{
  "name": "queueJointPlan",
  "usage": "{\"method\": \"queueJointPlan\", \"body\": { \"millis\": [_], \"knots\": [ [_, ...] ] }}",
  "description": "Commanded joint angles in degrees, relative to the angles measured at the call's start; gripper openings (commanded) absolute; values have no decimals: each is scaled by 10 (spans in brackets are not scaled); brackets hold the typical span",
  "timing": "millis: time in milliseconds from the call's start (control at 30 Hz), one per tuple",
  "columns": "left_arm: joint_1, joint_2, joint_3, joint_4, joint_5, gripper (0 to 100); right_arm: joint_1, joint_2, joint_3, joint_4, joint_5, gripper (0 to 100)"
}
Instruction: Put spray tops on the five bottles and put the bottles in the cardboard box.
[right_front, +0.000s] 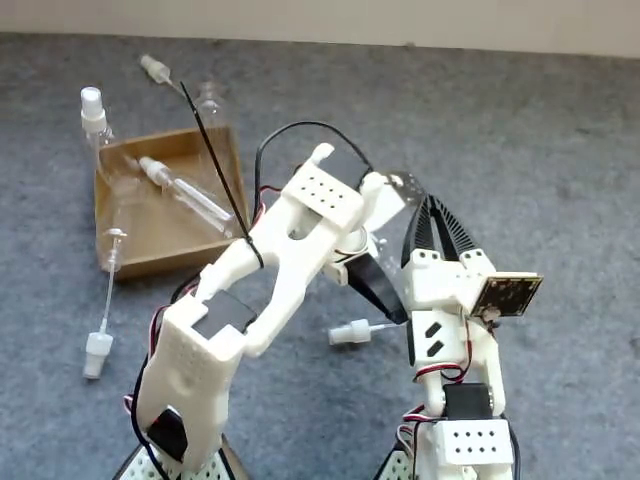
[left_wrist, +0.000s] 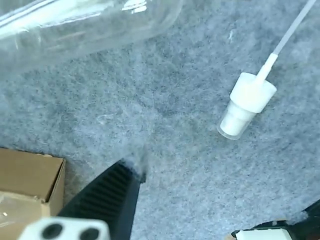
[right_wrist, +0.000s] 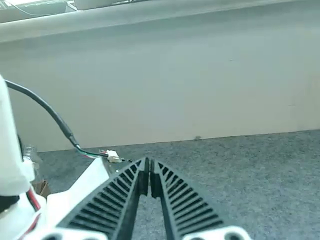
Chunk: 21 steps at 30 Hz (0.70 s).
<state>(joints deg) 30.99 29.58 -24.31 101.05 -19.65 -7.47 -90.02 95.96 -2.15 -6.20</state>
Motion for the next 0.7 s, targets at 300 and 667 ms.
{"method": "queueJointPlan", "body": {
  "millis": [300, 667],
  "knots": [
    [30, -38, -10, -70, 18, 438, -23, -6, 70, 36, -6, 18],
    [25, -37, -9, -84, 13, 235, -61, -6, 70, 105, -6, 18]
  ]
}}
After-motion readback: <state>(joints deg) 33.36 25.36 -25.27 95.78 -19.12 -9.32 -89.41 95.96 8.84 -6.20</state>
